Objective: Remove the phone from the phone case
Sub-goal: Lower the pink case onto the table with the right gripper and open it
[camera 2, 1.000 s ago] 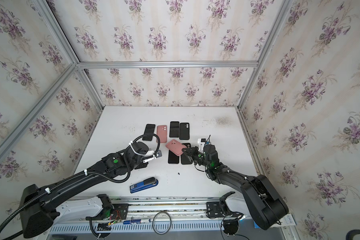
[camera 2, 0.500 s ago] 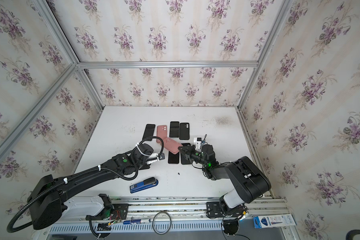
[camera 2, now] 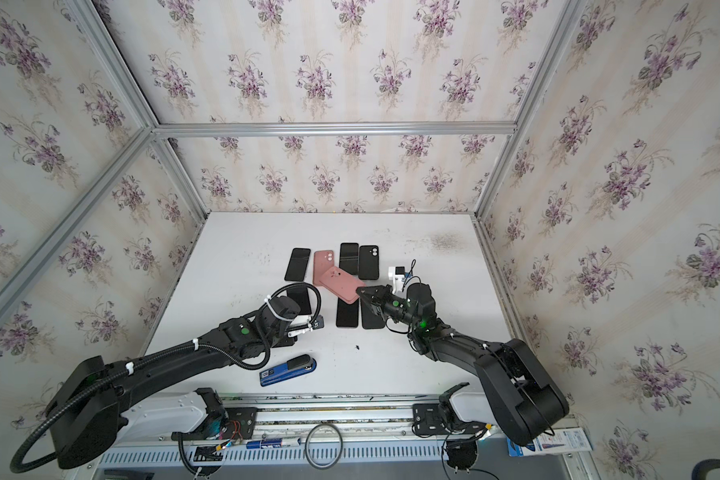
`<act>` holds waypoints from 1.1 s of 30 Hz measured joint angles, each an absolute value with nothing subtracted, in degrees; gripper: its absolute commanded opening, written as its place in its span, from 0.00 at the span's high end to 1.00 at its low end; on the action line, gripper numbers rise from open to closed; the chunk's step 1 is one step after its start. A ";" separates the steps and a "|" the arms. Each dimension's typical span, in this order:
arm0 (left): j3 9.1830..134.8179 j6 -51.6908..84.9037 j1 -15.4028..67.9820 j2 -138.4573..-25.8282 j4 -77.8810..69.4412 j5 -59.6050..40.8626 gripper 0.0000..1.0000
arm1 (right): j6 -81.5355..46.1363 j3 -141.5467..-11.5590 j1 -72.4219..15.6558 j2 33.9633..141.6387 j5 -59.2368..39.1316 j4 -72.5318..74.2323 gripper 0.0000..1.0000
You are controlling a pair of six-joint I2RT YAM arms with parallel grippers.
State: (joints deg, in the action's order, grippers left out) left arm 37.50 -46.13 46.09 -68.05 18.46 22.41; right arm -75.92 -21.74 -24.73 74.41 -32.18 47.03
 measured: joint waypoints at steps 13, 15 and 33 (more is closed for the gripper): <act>56.90 -20.53 38.06 -61.12 25.96 12.25 0.00 | -67.92 -23.77 -31.70 65.17 -21.96 27.46 1.00; 60.03 -13.87 36.58 -60.03 27.44 8.34 0.00 | -65.58 -25.15 -36.14 64.49 -18.28 24.95 1.00; 58.61 14.46 31.03 -47.16 36.49 -7.75 0.00 | -61.08 -35.24 -52.45 85.93 9.89 23.22 1.00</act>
State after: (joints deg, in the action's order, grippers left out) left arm 58.61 14.46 31.03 -47.16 36.49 -7.75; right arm -61.08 -35.24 -52.45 85.93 9.89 23.22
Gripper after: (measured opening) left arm 0.996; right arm 0.091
